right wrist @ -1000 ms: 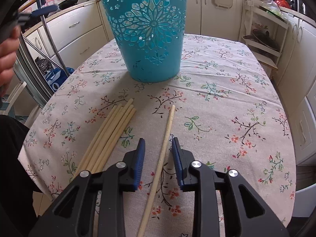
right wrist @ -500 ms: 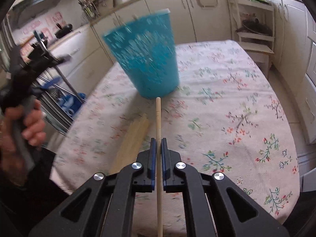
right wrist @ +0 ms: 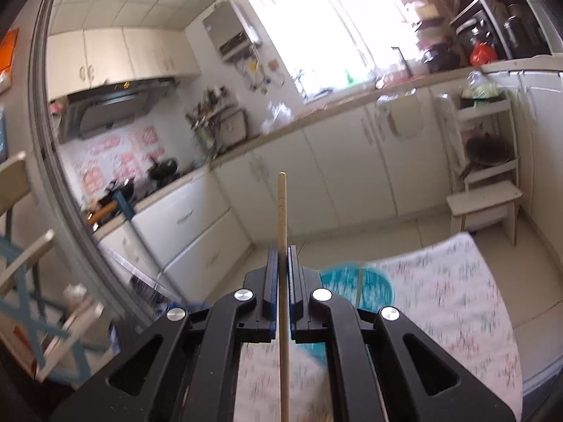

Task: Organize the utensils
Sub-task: 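Lift the chopstick over the teal basket and open the right tool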

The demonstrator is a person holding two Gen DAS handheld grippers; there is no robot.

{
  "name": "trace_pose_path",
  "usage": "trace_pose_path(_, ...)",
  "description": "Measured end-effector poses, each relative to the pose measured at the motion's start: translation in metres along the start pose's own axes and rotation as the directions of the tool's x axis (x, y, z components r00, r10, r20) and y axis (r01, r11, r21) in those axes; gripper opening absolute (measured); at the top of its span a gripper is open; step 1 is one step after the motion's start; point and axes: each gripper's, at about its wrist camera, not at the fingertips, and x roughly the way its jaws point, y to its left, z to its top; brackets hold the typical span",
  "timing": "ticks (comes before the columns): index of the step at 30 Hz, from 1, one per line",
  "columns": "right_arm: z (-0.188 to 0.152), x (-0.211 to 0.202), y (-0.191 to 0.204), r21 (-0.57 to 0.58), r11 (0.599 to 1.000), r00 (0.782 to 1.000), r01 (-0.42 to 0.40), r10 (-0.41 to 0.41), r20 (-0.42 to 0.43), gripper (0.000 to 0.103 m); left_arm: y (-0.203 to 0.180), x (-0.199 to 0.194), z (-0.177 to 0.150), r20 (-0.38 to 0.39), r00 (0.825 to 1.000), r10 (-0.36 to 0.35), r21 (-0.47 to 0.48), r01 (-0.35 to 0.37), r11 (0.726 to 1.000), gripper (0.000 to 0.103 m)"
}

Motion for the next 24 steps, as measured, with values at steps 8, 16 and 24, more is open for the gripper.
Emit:
trace_pose_path(8, 0.002, 0.067, -0.006, -0.003, 0.984, 0.981, 0.176, -0.175, 0.085, 0.006, 0.002, 0.008, 0.001, -0.029, 0.999, -0.013, -0.001, 0.013, 1.000, 0.076)
trace_pose_path(16, -0.034, 0.095, -0.010, -0.058, 0.976, 0.977, 0.211, -0.212, -0.018, 0.006, 0.007, 0.014, 0.001, -0.065, 0.997, -0.030, -0.023, 0.029, 0.999, 0.077)
trace_pose_path(24, -0.058, 0.065, 0.014, -0.177, 0.968, 0.981, 0.180, -0.190, -0.039, 0.024, 0.009, 0.015, -0.001, -0.078, 0.997, -0.015, -0.022, 0.014, 1.000, 0.077)
